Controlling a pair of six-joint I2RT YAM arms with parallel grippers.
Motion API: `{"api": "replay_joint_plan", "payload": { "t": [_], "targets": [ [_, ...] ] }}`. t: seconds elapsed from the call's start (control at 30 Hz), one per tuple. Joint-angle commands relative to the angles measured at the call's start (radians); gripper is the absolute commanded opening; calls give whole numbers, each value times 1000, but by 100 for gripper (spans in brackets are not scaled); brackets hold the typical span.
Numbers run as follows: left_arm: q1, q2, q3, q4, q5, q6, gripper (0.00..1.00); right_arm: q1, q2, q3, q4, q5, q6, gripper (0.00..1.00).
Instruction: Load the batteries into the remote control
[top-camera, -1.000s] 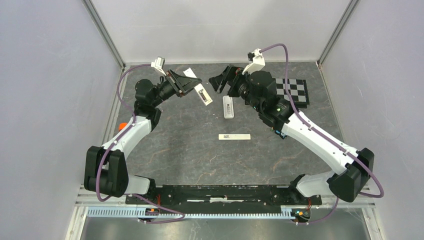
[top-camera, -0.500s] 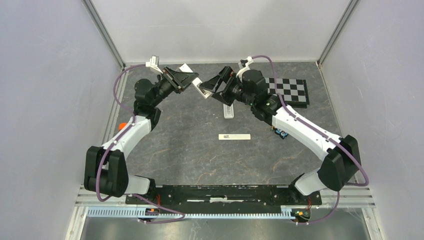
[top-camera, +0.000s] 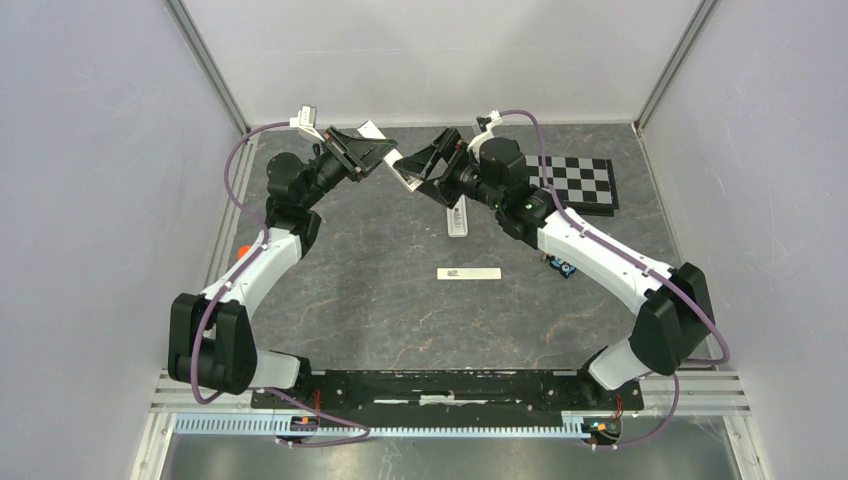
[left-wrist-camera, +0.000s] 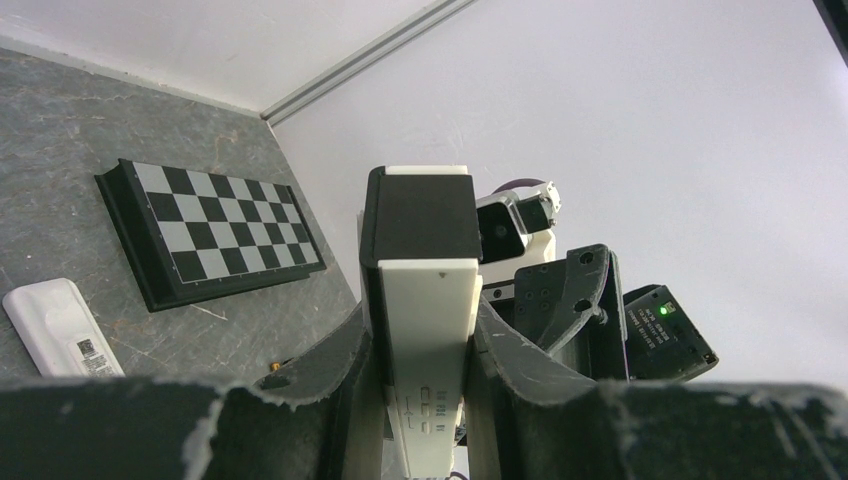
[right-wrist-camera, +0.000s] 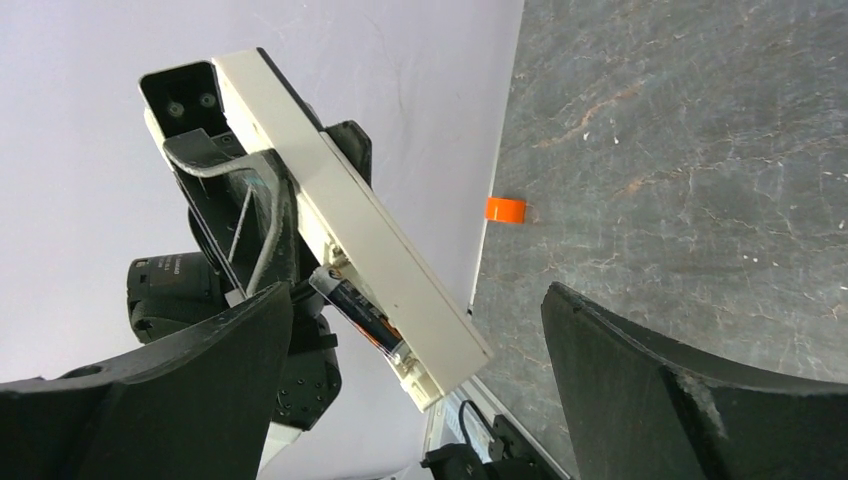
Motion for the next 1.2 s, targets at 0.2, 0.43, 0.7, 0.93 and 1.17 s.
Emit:
{"api": "replay_joint_plan", "payload": {
  "t": [0.2,0.43,0.7,0.93,1.17],
  "targets": [
    [3,-6,9,66,13,18,4,-13,29,49,109,-24,46,97],
    [2,-5,7,68,25,21,4,-26,43,42,141,-53,47,88],
    [2,-5,12,67,34,20,4,-26,71,64,160,-86,41,84],
    [2,-10,11,61,36,21,4,-26,87,69,161,-100,43,75],
    [2,-12,30,9,18,-47,4,-26,83,30,189,-119,56,60]
  ]
}}
